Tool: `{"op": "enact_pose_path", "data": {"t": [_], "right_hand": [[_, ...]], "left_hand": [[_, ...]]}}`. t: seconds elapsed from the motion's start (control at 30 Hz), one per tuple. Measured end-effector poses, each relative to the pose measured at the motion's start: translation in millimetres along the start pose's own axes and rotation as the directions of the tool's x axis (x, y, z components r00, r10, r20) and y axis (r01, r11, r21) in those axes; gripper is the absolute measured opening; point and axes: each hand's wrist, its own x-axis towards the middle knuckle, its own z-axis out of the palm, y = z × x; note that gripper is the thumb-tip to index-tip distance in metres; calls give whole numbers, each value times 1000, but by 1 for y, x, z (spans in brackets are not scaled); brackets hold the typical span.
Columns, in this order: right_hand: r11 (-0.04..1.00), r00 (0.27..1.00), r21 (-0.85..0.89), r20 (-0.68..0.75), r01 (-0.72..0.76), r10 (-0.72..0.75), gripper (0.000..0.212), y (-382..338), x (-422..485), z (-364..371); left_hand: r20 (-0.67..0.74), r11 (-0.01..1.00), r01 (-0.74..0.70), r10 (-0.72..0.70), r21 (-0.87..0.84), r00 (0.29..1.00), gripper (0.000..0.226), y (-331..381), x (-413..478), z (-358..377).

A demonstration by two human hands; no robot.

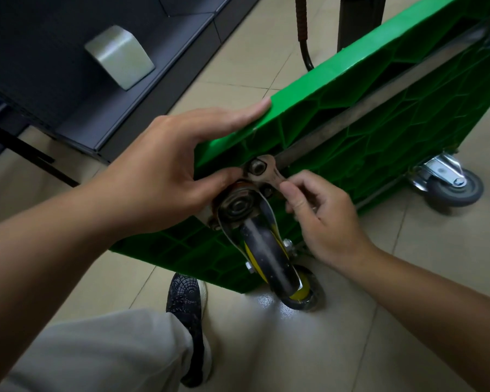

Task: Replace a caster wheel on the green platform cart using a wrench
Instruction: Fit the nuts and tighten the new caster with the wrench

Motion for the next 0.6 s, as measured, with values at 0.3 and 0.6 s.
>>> {"op": "enact_pose_path", "data": {"t": [0.3,0.6], "right_hand": [[388,778,-715,350,581,-521,32,-43,50,-116],[248,758,-734,523,633,-389,42,-84,59,-97]], "left_hand": [[-12,1000,-9,9,19,1000,74,1,1,1],[-28,1000,-23,23,7,999,73,-1,0,3]]}}
